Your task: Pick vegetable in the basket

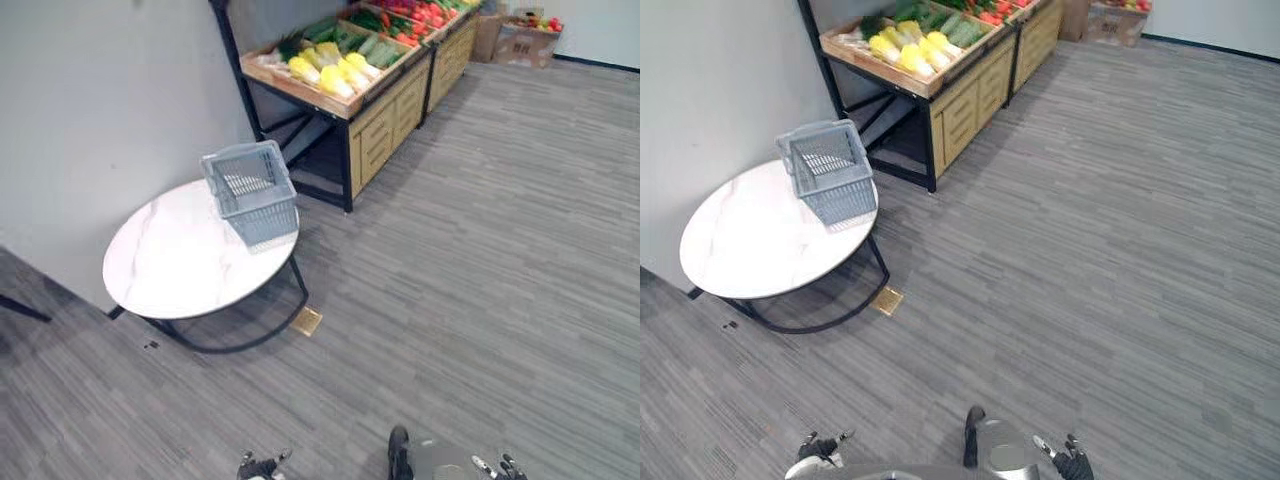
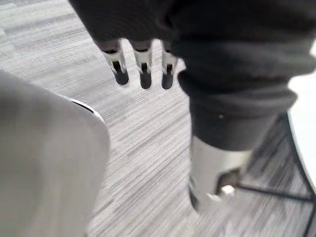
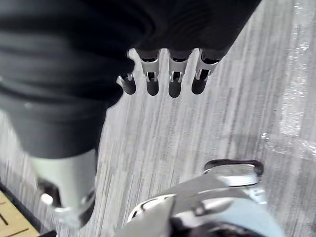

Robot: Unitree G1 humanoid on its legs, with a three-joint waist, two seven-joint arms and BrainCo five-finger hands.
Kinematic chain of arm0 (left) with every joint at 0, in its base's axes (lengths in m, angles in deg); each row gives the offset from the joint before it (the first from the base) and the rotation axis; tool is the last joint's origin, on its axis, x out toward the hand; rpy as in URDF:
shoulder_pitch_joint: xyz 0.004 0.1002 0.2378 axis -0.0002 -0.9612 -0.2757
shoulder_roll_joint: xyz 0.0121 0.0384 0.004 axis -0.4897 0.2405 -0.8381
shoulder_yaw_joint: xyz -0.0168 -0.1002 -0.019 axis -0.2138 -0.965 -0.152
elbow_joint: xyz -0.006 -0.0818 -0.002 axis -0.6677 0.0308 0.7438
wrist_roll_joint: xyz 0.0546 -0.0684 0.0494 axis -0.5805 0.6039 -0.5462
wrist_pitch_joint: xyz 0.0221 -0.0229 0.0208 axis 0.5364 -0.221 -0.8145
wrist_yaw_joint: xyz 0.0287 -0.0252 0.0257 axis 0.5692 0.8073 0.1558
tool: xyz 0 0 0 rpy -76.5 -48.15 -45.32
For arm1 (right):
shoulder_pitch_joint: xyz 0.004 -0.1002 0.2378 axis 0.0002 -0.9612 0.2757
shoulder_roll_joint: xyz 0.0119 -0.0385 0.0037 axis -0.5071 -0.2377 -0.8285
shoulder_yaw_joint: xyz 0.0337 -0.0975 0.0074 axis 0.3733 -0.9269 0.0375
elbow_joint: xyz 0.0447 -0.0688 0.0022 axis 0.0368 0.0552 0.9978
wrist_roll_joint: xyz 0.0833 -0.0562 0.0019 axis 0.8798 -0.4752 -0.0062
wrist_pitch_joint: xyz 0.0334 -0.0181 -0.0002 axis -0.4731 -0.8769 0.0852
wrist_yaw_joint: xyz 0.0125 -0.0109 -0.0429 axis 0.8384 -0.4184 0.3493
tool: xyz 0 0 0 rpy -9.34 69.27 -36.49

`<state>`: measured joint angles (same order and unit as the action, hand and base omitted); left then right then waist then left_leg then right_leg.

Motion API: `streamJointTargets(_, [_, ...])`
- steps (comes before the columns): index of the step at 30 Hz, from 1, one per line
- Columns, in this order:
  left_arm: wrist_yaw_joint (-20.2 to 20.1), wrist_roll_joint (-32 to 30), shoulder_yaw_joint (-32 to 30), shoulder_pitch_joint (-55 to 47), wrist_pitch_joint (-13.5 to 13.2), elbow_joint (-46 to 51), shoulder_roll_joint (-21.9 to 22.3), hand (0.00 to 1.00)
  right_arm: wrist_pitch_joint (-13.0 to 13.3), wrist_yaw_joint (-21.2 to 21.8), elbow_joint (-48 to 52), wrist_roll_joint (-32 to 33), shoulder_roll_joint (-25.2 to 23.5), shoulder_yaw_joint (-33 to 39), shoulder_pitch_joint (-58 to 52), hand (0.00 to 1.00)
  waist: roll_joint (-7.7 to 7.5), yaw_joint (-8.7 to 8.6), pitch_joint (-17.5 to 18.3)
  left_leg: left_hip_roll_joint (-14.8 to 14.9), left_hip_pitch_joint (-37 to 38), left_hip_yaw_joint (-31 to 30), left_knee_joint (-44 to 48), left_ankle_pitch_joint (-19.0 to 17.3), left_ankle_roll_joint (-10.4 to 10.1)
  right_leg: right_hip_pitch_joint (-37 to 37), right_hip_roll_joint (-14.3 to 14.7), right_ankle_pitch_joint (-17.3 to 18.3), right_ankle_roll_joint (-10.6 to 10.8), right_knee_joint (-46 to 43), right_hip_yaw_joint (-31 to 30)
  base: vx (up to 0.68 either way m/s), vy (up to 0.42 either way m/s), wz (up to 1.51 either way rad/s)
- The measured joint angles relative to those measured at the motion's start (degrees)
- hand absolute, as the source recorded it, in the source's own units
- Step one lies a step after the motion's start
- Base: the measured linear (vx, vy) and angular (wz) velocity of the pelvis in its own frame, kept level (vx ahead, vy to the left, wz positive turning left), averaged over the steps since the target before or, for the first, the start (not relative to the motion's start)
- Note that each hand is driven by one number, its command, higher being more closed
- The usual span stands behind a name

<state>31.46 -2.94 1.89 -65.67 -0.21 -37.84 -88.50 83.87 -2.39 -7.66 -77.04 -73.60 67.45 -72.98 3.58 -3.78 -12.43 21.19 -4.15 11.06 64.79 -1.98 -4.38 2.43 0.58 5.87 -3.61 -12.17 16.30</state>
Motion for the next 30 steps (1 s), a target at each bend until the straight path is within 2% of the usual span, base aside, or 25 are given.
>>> streamJointTargets(1, [0.2, 0.0, -0.5, 0.0, 0.0, 0.3, -0.1, 0.0, 0.2, 0.0, -0.3, -0.1, 0.1, -0.2, 0.3, 0.0, -0.1, 0.28, 0.0, -0.3, -1.8, 1.2, 0.2, -2.1, 0.8, -2.1, -0.1, 0.3, 0.1, 1.3, 0.0, 0.45, -0.1, 0.05])
streamJointTargets(2, [0.5, 0.0, -1.6, 0.0, 0.0, 0.7, -0.4, 0.0, 0.5, 0.0, -1.5, -0.2, 0.3, -0.2, 1.3, 0.0, -0.25, 1.49, -0.1, -2.1, -5.1, 3.9, -3.9, -5.8, 1.2, -6.1, -0.8, 0.9, 0.8, 3.4, 0.0, 0.36, -0.069, -0.04])
streamJointTargets(3, [0.6, -0.1, -1.9, -0.3, 0.2, 0.7, -0.6, 0.0, 0.5, 0.1, -1.5, -0.2, 0.3, -0.2, 1.6, 0.0, -0.27, 1.96, -0.1, -3.0, -6.0, 4.9, -7.1, -6.7, 1.1, -7.5, -1.2, 1.0, 1.1, 4.1, -0.1, 0.34, -0.033, -0.12])
streamJointTargets(5, [0.7, -1.3, -1.4, -2.4, 1.4, 0.7, -1.5, 0.0, 0.7, 0.2, -1.6, -0.6, 0.7, -0.4, 2.4, 0.0, -0.71, 2.77, -0.2, -6.5, -7.8, 7.7, -20.9, -7.9, 0.6, -10.4, -2.5, 1.9, 2.0, 5.1, -0.5, 0.35, 0.024, -0.14])
streamJointTargets(6, [0.7, -3.1, -0.5, -5.5, 2.7, 0.1, -1.1, 0.0, 1.1, 0.2, -1.6, -0.9, 0.4, -0.5, 3.4, 0.0, -1.19, 2.86, -0.6, -10.4, -7.8, 8.9, -37.4, -6.9, 0.3, -11.9, -3.8, 3.0, 2.9, 5.5, -1.1, 0.43, 0.098, -0.11])
streamJointTargets(7, [0.8, -3.4, 0.0, -7.1, 3.5, -0.7, -1.1, 0.0, 1.6, 0.0, -1.6, -2.2, 0.4, -0.4, 3.6, 0.0, -1.16, 2.96, -0.6, -12.4, -7.6, 8.8, -47.6, -4.2, 0.0, -13.1, -4.0, 3.4, 3.5, 6.8, -1.1, 0.45, 0.123, -0.06])
streamJointTargets(8, [0.9, -3.6, 0.6, -8.2, 3.9, -1.3, -1.0, 0.0, 2.0, -0.1, -1.6, -3.5, 0.5, -0.3, 3.6, 0.0, -0.91, 3.12, -0.7, -13.1, -7.5, 8.6, -53.7, -2.4, -0.8, -14.0, -3.8, 3.6, 3.9, 7.8, -1.0, 0.42, 0.155, 0.04])
streamJointTargets(9, [0.9, -5.0, 1.8, -9.7, 4.6, -2.5, -0.4, 0.0, 2.8, -0.2, -1.6, -6.8, 1.3, -0.5, 3.5, 0.0, -0.12, 4.04, -1.0, -12.7, -8.9, 8.3, -59.5, -1.4, -1.8, -16.1, -2.6, 4.1, 4.8, 10.0, -1.1, 0.46, 0.2, 0.07])
streamJointTargets(11, [0.8, -5.7, 3.0, -11.4, 5.1, -5.1, 0.6, 0.0, 3.3, -0.5, -2.1, -9.0, 2.1, -1.2, 3.5, 0.0, 0.67, 5.38, -1.4, -11.5, -10.8, 7.1, -59.9, -1.0, -1.3, -19.1, -1.2, 6.4, 6.2, 11.0, -1.0, 0.45, 0.221, 0.09])
streamJointTargets(12, [0.8, -7.0, 3.5, -11.7, 5.2, -6.5, 0.8, 0.0, 3.7, -1.0, -3.1, -9.8, 2.0, -2.6, 3.9, 0.0, 0.08, 5.97, -1.3, -11.9, -10.4, 7.1, -58.1, 3.7, 1.6, -21.1, -2.2, 9.0, 7.3, 10.1, -1.4, 0.54, 0.269, 0.08])
streamJointTargets(13, [0.8, -7.6, 3.6, -12.2, 4.9, -6.4, 0.7, 0.0, 4.6, -1.3, -3.7, -11.1, 1.4, -3.8, 4.9, 0.0, -2.59, 6.37, -0.6, -14.1, -10.5, 7.7, -56.7, 5.7, 3.4, -21.0, -5.0, 11.5, 7.3, 7.8, -1.6, 0.64, 0.309, 0.05])
streamJointTargets(14, [0.8, -7.7, 3.8, -12.4, 4.9, -6.4, 0.7, 0.0, 4.8, -1.4, -3.8, -11.7, 1.0, -4.5, 5.2, 0.0, -3.79, 6.43, -0.2, -15.3, -10.6, 8.0, -56.2, 6.0, 3.8, -20.5, -6.4, 12.3, 6.7, 6.3, -2.2, 0.52, 0.204, -0.05])
streamJointTargets(15, [0.9, -8.5, 4.3, -11.8, 5.1, -7.1, 0.5, 0.0, 5.6, -1.4, -3.8, -12.7, -0.2, -5.5, 6.8, 0.0, -5.64, 6.42, 0.8, -17.4, -10.0, 8.8, -56.4, 6.0, 3.9, -18.4, -8.5, 12.1, 6.8, 1.4, -4.7, 0.52, 0.218, -0.02])
streamJointTargets(16, [1.0, -8.5, 3.8, -11.7, 5.2, -7.2, -0.1, 0.0, 6.5, -1.5, -3.6, -13.9, -1.2, -6.1, 7.5, 0.0, -6.27, 6.06, 1.0, -19.1, -8.5, 9.1, -56.7, 5.8, 4.8, -16.2, -11.0, 11.2, 8.1, -6.3, -6.4, 0.51, 0.227, 0.06])
streamJointTargets(17, [1.0, -8.8, 3.7, -11.5, 5.6, -7.2, -0.6, 0.0, 6.8, -1.6, -3.6, -14.1, -1.3, -6.1, 7.8, 0.0, -6.46, 5.9, 1.0, -20.1, -7.4, 9.5, -56.6, 4.9, 6.2, -14.9, -12.2, 10.7, 9.0, -11.2, -7.0, 0.49, 0.243, 0.18])
streamJointTargets(18, [1.1, -9.6, 3.8, -10.9, 6.4, -7.2, -1.6, 0.0, 6.8, -1.7, -3.5, -14.0, -1.1, -6.4, 8.4, 0.0, -6.87, 5.9, 0.9, -21.8, -4.6, 10.2, -56.4, 3.0, 8.7, -11.6, -15.1, 7.4, 11.0, -22.0, -7.8, 0.47, 0.22, 0.12])
streamJointTargets(19, [1.3, -10.0, 3.9, -10.4, 6.4, -7.1, -2.5, 0.0, 6.6, -1.6, -3.4, -14.0, -1.2, -6.6, 8.9, 0.0, -6.96, 5.85, 0.7, -23.2, -1.4, 10.0, -56.6, 0.7, 9.2, -7.8, -17.7, 0.3, 11.9, -32.8, -8.4, 0.55, 0.241, 0.09])
streamJointTargets(20, [1.8, -10.0, 4.2, -10.5, 6.5, -7.1, -2.9, 0.0, 6.6, -1.5, -3.0, -13.8, -1.4, -6.6, 8.8, 0.0, -6.88, 5.49, 0.6, -23.9, 1.1, 9.2, -56.9, -0.7, 9.0, -4.9, -19.2, -1.7, 11.8, -40.8, -8.0, 0.53, 0.204, 0.09])
streamJointTargets(22, [2.9, -9.3, 4.5, -10.5, 7.2, -6.9, -4.3, 0.0, 6.5, -1.6, -1.2, -13.4, -1.3, -6.7, 8.6, 0.0, -6.21, 5.05, 0.3, -24.1, 5.3, 8.1, -58.3, -2.3, 8.6, -0.6, -20.1, -0.2, 9.4, -49.1, -6.3, 0.38, 0.11, 0.27])
streamJointTargets(23, [4.0, -7.1, 4.3, -9.8, 7.2, -4.4, -5.0, 0.0, 6.4, -1.9, 0.3, -13.0, -1.3, -7.6, 8.3, 0.0, -6.2, 4.25, 0.4, -24.5, 8.7, 5.9, -60.7, -2.9, 8.3, 2.9, -20.4, 1.8, 8.2, -51.0, -3.0, 0.39, 0.05, 0.63])
streamJointTargets(25, [5.2, -4.4, 4.3, -7.7, 6.9, -2.2, -5.8, 0.0, 5.4, -2.6, 1.6, -12.8, -1.2, -8.9, 8.2, 0.0, -6.32, 3.56, 0.3, -24.5, 10.7, 3.5, -61.6, -3.3, 7.8, 6.1, -20.4, 4.9, 8.7, -47.6, -1.0, 0.47, 0.004, 0.78])
streamJointTargets(28, [5.3, -2.2, 4.8, -2.9, 5.1, 0.7, -5.5, 0.0, 4.3, -3.1, 1.9, -13.0, -1.1, -9.3, 8.7, 0.0, -6.23, 2.95, 0.3, -23.2, 13.5, -0.1, -61.2, -5.2, 6.1, 8.4, -17.6, 5.6, 9.0, -26.2, -1.7, 0.34, -0.075, 0.62])
streamJointTargets(30, [5.3, -2.0, 5.6, -1.3, 4.3, 1.6, -5.6, 0.0, 4.2, -3.5, 1.7, -13.2, -1.2, -9.3, 9.0, 0.0, -6.08, 2.66, 0.3, -21.1, 14.6, -2.8, -60.2, -6.7, 4.1, 8.4, -13.5, 3.8, 10.0, -10.3, -7.5, 0.5, -0.251, 0.7])
